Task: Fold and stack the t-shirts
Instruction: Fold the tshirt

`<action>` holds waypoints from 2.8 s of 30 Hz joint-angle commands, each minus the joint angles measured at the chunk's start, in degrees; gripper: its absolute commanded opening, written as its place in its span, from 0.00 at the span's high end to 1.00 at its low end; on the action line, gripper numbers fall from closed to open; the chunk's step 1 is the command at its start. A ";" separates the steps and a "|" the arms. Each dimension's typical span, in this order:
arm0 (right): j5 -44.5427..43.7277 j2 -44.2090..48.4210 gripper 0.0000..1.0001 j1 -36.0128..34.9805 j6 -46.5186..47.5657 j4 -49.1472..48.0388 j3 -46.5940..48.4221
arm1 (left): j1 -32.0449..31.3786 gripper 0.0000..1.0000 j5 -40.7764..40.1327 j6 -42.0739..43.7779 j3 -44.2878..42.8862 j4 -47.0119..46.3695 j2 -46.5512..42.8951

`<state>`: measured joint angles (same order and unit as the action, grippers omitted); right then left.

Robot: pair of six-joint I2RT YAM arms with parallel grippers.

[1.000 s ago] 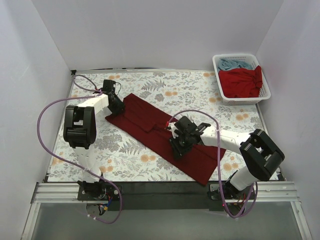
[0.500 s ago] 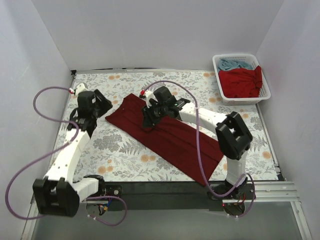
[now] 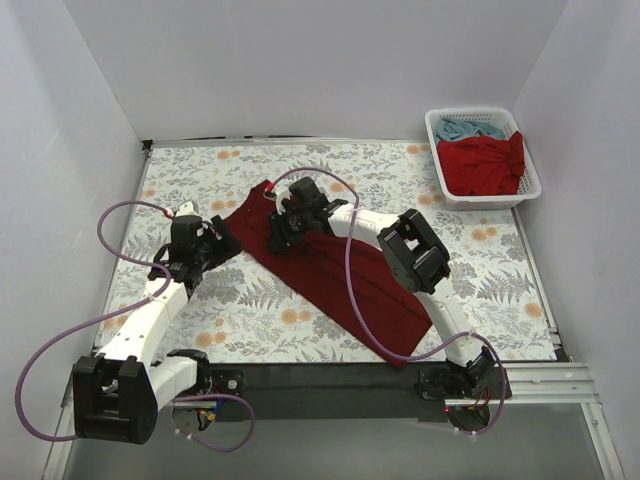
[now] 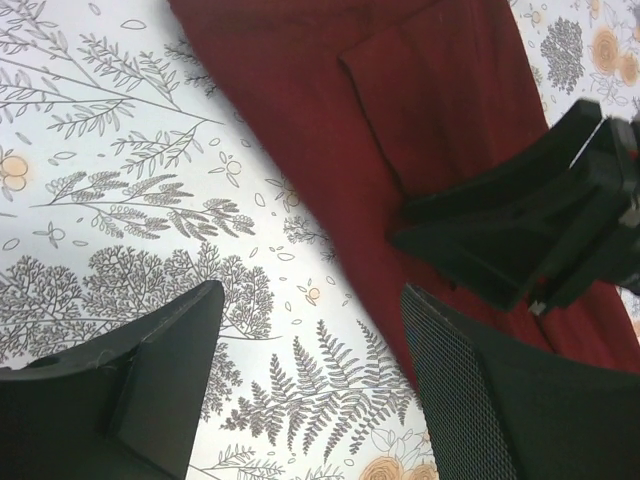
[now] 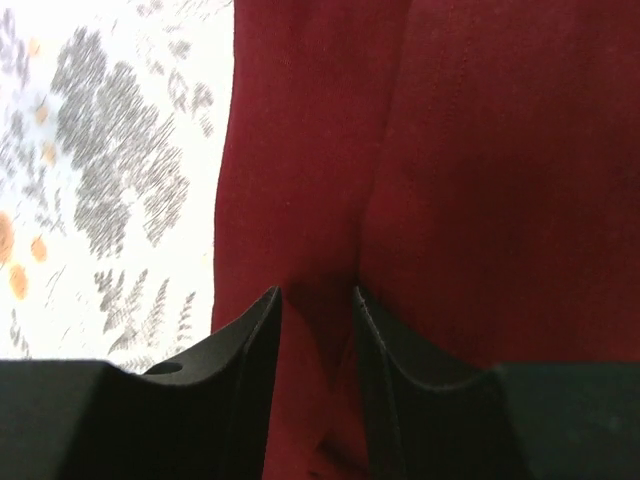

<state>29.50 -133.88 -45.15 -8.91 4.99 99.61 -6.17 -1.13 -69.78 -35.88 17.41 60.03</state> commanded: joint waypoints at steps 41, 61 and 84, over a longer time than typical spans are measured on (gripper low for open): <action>-24.66 52.77 0.72 -5.03 -9.81 22.34 -52.24 | -0.15 0.21 12.99 3.51 2.21 -5.46 -5.18; -32.28 27.44 0.73 -23.23 -9.63 33.94 -23.94 | -0.24 0.21 13.52 3.60 3.09 -4.40 -7.03; -37.50 35.28 0.63 4.01 -7.44 27.44 -29.39 | -0.33 0.21 14.66 3.68 2.48 -4.49 -4.04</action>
<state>-10.07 -96.84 -41.52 -16.91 35.33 70.04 -6.24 12.93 -66.46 -33.23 12.93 56.21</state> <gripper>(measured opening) 0.373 0.785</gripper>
